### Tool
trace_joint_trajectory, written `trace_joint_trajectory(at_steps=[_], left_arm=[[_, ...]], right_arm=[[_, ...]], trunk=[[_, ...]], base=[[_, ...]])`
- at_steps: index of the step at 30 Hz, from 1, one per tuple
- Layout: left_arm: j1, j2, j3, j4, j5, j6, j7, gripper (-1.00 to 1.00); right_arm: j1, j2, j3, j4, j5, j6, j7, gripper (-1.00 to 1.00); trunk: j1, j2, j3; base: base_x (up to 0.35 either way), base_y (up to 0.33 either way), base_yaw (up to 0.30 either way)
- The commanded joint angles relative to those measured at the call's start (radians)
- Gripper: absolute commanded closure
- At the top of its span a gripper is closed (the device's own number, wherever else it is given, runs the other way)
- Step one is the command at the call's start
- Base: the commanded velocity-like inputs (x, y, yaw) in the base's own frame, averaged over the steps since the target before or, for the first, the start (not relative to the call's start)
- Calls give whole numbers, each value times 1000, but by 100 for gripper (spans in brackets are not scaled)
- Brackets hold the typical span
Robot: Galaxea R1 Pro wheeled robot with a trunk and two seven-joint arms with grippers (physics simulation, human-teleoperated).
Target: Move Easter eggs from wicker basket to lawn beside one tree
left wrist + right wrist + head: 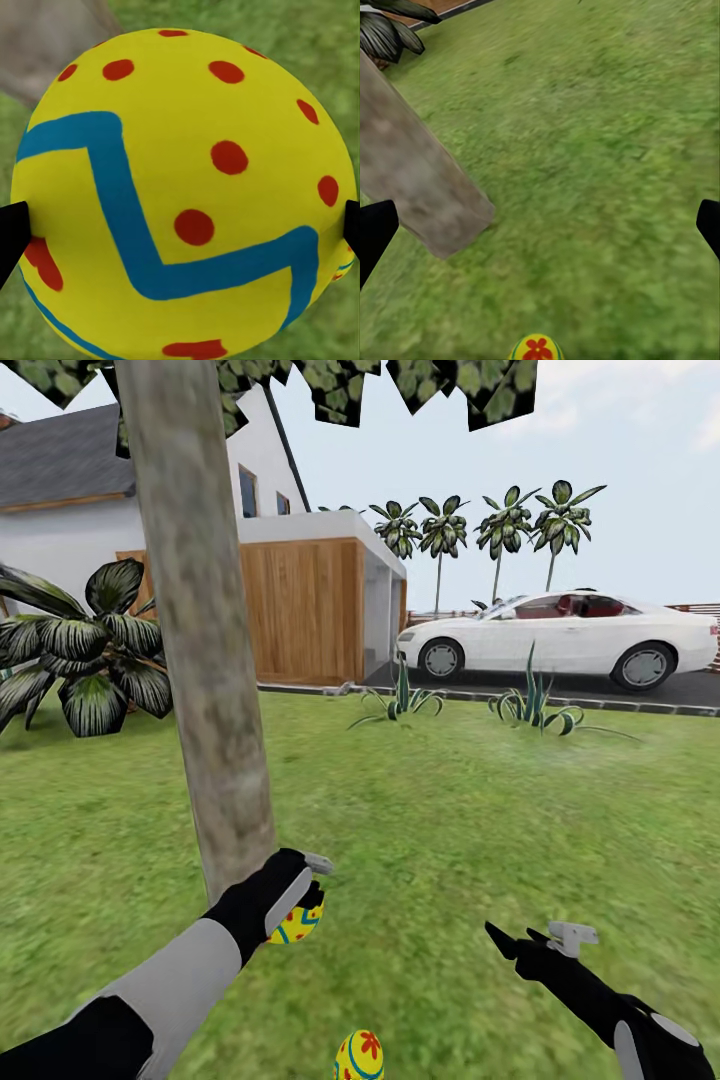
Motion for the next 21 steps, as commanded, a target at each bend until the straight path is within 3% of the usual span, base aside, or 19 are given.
trace_joint_trajectory(at_steps=[1, 18, 21], left_arm=[[-1, 1, -5, 0, 10, 1, 10, 100], [-1, 2, -5, 1, 8, -2, 10, 100], [-1, 2, -5, 1, 8, -2, 10, 100]], right_arm=[[-1, 0, -3, -1, -5, 8, 4, -100], [0, -1, -9, -19, -5, 8, 8, -100], [1, -4, -28, -57, -5, 12, 55, -100]], trunk=[[4, -8, -4], [69, -127, -58], [80, -148, -67]], base=[[0, 0, 0], [0, 0, 0], [0, 0, 0]])
